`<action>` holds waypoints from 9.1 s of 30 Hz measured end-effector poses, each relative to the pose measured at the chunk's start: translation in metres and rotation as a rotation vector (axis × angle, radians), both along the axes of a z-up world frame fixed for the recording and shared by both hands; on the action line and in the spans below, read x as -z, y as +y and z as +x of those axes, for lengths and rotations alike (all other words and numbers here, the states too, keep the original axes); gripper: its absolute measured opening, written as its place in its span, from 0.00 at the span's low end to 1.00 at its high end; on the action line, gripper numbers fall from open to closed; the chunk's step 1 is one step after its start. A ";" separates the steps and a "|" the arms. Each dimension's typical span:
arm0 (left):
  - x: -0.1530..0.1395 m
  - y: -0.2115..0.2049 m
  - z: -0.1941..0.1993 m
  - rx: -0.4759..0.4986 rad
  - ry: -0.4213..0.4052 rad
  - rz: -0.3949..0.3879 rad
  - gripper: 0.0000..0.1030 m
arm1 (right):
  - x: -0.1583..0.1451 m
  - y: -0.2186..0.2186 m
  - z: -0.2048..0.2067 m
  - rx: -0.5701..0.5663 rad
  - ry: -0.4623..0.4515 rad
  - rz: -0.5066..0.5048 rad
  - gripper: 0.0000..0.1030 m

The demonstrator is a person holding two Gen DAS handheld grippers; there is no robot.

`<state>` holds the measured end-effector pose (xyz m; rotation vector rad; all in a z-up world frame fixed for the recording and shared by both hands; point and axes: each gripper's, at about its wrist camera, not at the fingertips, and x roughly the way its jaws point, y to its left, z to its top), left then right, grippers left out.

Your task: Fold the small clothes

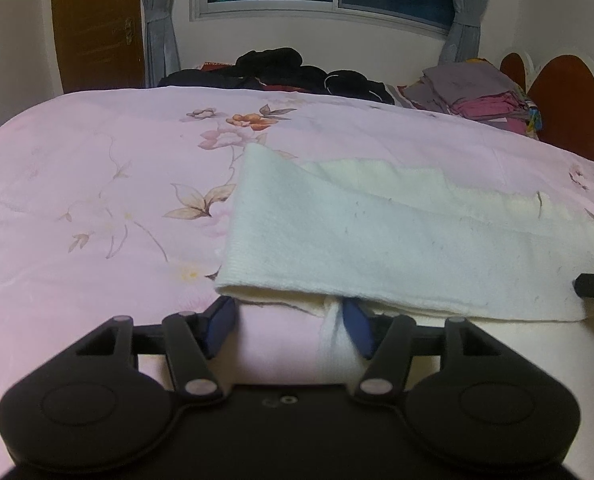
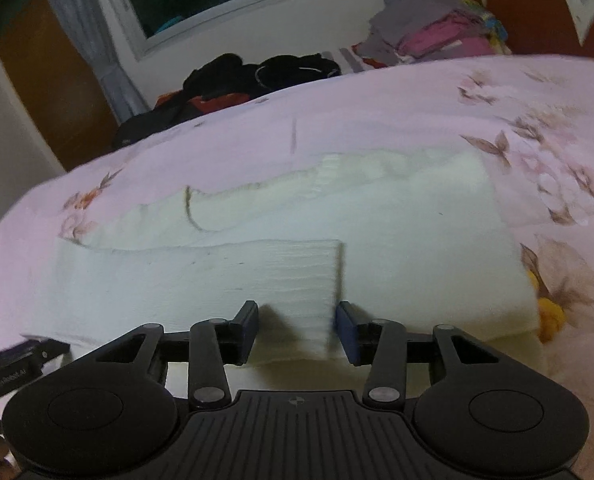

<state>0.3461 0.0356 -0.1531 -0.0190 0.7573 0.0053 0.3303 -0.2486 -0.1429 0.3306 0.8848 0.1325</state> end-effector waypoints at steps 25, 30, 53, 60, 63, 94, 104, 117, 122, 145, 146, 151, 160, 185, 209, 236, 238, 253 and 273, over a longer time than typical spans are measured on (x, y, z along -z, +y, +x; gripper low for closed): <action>-0.003 -0.012 -0.011 0.090 -0.067 0.033 0.06 | 0.009 -0.069 -0.014 0.073 0.010 -0.177 0.07; -0.018 0.005 -0.014 0.056 -0.030 -0.051 0.25 | 0.001 -0.074 -0.019 0.120 -0.014 -0.199 0.24; 0.002 -0.037 0.085 0.041 0.018 -0.080 0.29 | 0.015 -0.024 0.035 -0.014 -0.034 -0.219 0.30; -0.002 -0.039 0.084 0.051 0.019 -0.046 0.29 | 0.011 -0.042 0.031 0.041 -0.052 -0.198 0.30; -0.003 -0.040 0.083 0.060 0.017 -0.030 0.29 | 0.018 -0.039 0.028 0.012 -0.044 -0.243 0.30; -0.016 -0.065 0.013 0.114 0.029 0.062 0.35 | 0.013 -0.067 -0.034 0.019 -0.041 -0.215 0.30; -0.031 -0.060 -0.025 0.097 0.068 0.037 0.42 | -0.011 -0.066 -0.052 -0.042 -0.049 -0.152 0.30; -0.031 -0.055 -0.089 0.164 0.083 0.020 0.54 | -0.026 -0.039 -0.147 -0.052 -0.041 -0.124 0.70; -0.032 -0.043 -0.128 0.184 0.078 0.009 0.56 | -0.038 -0.026 -0.192 -0.034 -0.074 -0.163 0.71; -0.019 0.038 -0.268 0.152 0.153 -0.077 0.53 | -0.032 -0.035 -0.354 0.061 0.041 -0.196 0.71; -0.017 0.038 -0.272 0.155 0.156 -0.083 0.53 | -0.030 -0.036 -0.356 0.060 0.047 -0.193 0.71; -0.014 0.036 -0.287 0.190 0.168 -0.094 0.52 | -0.022 -0.034 -0.367 0.059 0.084 -0.172 0.71; -0.012 0.032 -0.295 0.229 0.222 -0.156 0.28 | -0.021 -0.032 -0.374 0.059 0.118 -0.116 0.44; -0.085 0.022 -0.212 0.254 0.027 -0.328 0.04 | -0.097 -0.049 -0.297 0.041 -0.078 0.044 0.07; -0.069 -0.011 0.025 0.059 -0.026 -0.352 0.04 | -0.043 -0.116 -0.021 0.141 -0.039 0.195 0.07; -0.047 -0.033 0.090 0.051 0.032 -0.127 0.38 | -0.012 -0.135 0.047 0.115 -0.054 0.087 0.70; -0.039 -0.036 0.092 0.075 0.049 -0.105 0.38 | -0.004 -0.127 0.050 0.081 -0.051 0.060 0.70; -0.014 -0.034 0.100 0.199 0.036 -0.146 0.05 | 0.022 -0.107 0.069 -0.005 -0.003 -0.035 0.13; -0.004 -0.026 0.112 0.124 -0.034 -0.141 0.07 | 0.026 -0.104 0.089 0.112 -0.044 -0.101 0.03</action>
